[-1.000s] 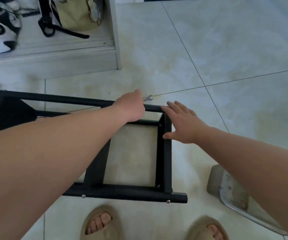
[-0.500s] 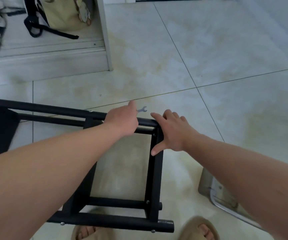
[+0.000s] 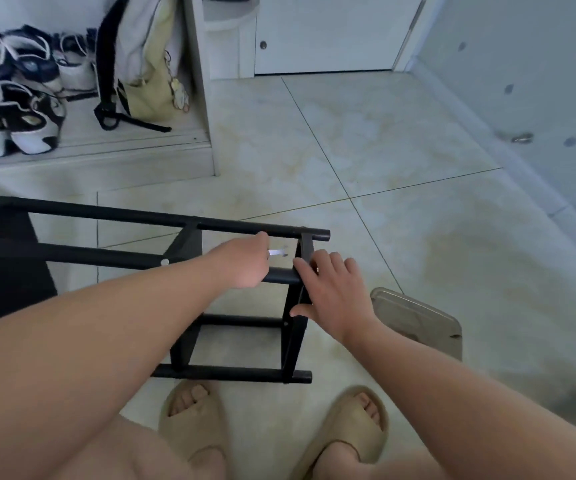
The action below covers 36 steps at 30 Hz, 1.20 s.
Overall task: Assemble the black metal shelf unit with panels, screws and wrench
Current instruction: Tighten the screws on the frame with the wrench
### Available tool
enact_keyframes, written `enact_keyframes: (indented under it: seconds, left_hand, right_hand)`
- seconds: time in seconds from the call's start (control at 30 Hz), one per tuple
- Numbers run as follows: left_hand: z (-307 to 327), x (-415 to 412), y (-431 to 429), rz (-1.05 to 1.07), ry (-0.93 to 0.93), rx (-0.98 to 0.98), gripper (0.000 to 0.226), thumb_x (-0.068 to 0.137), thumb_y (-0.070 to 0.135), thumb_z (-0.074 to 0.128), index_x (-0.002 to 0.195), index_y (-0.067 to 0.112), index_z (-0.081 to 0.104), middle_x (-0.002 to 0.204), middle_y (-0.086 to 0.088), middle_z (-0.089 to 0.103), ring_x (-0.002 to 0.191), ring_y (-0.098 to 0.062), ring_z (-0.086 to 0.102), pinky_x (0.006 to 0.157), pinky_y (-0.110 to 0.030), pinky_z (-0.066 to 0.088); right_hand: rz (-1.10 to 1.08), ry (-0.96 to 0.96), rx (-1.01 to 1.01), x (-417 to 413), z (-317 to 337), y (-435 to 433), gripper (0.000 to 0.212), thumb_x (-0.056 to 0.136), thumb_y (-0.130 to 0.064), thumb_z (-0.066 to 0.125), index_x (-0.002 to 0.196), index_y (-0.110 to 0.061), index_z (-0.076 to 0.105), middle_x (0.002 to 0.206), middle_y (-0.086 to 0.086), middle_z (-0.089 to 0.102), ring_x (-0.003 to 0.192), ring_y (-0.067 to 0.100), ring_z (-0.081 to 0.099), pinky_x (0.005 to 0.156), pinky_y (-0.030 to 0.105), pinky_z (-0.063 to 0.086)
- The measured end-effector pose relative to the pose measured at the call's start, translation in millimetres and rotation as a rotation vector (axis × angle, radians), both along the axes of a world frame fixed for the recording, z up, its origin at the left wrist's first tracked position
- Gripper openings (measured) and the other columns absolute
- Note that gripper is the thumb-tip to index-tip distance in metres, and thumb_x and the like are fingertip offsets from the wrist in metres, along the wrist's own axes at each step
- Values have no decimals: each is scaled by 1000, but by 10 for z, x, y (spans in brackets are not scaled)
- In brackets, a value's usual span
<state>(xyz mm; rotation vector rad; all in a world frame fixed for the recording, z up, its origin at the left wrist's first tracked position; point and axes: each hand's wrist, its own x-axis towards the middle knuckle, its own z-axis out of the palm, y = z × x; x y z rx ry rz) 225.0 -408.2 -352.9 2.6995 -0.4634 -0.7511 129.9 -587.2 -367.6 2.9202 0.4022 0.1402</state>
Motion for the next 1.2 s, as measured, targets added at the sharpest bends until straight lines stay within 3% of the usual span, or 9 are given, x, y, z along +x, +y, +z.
enact_keyframes:
  seconds: [0.13, 0.3, 0.47, 0.6, 0.7, 0.93, 1.0, 1.1, 1.2]
  left_hand:
    - [74, -471, -12, -19, 87, 40, 14, 102, 12, 37, 110, 7, 47, 82, -3, 51, 71, -21, 46, 60, -31, 36]
    - [-8, -1152, -7, 141, -32, -19, 9, 99, 9, 36, 101, 17, 41, 79, -4, 54, 67, -22, 46, 57, -35, 33]
    - [-98, -1627, 118, 144, -71, 14, 18, 98, 7, 33, 106, 22, 38, 87, -4, 59, 83, -24, 46, 74, -38, 45]
    - [-191, -1731, 213, 191, -47, 5, 18, 96, 7, 32, 101, 24, 38, 107, 0, 67, 89, -26, 51, 81, -38, 46]
    - [-177, -1799, 278, 165, -36, 11, 17, 98, 10, 33, 105, 23, 41, 109, 0, 67, 89, -24, 53, 85, -39, 47]
    - [4, -1963, 366, 28, 19, 11, 20, 100, 7, 35, 114, 16, 46, 99, -2, 61, 85, -23, 54, 78, -36, 36]
    - [-8, -1996, 372, 3, 48, 10, 19, 100, 9, 37, 115, 16, 47, 98, -4, 62, 84, -23, 54, 76, -36, 36]
    - [-43, -2010, 383, 18, 54, 1, 15, 101, 12, 38, 112, 16, 47, 93, -5, 59, 74, -22, 50, 62, -34, 34]
    - [-49, -1978, 389, 48, 86, -4, 15, 99, 12, 40, 110, 14, 50, 92, -6, 59, 73, -22, 51, 58, -32, 35]
  right_hand:
    - [-48, 25, 43, -399, 16, 34, 74, 40, -48, 98, 99, -18, 66, 89, 4, 54, 64, 22, 45, 57, 32, 35]
    - [-135, 82, 95, -784, -8, 92, 69, 40, -36, 98, 96, -16, 63, 91, 6, 53, 61, 23, 47, 56, 33, 39]
    - [-190, 193, 196, -1252, -127, 306, 65, 38, -29, 98, 88, -14, 60, 93, 6, 55, 60, 21, 49, 51, 29, 36]
    - [-234, 268, 393, -1463, -151, 474, 49, 65, -17, 90, 103, -8, 61, 111, 11, 52, 80, 29, 59, 63, 35, 50]
    - [-226, 303, 445, -1519, -68, 471, 41, 82, -13, 75, 118, -4, 58, 124, 11, 46, 91, 33, 58, 74, 37, 48]
    - [-219, 402, 466, -1711, 83, 483, 55, 85, -24, 75, 132, -5, 54, 131, 7, 39, 98, 28, 58, 91, 36, 50]
    - [-219, 379, 388, -1762, 93, 484, 64, 84, -35, 75, 138, -10, 51, 133, 5, 38, 111, 27, 52, 96, 35, 47]
    - [-240, 312, 227, -1787, 95, 466, 89, 80, -55, 69, 151, -17, 33, 149, 4, 30, 135, 28, 34, 109, 37, 34]
    - [-249, 355, 209, -1709, 54, 407, 119, 75, -69, 68, 161, -13, 7, 168, 8, -3, 155, 29, -2, 124, 43, 10]
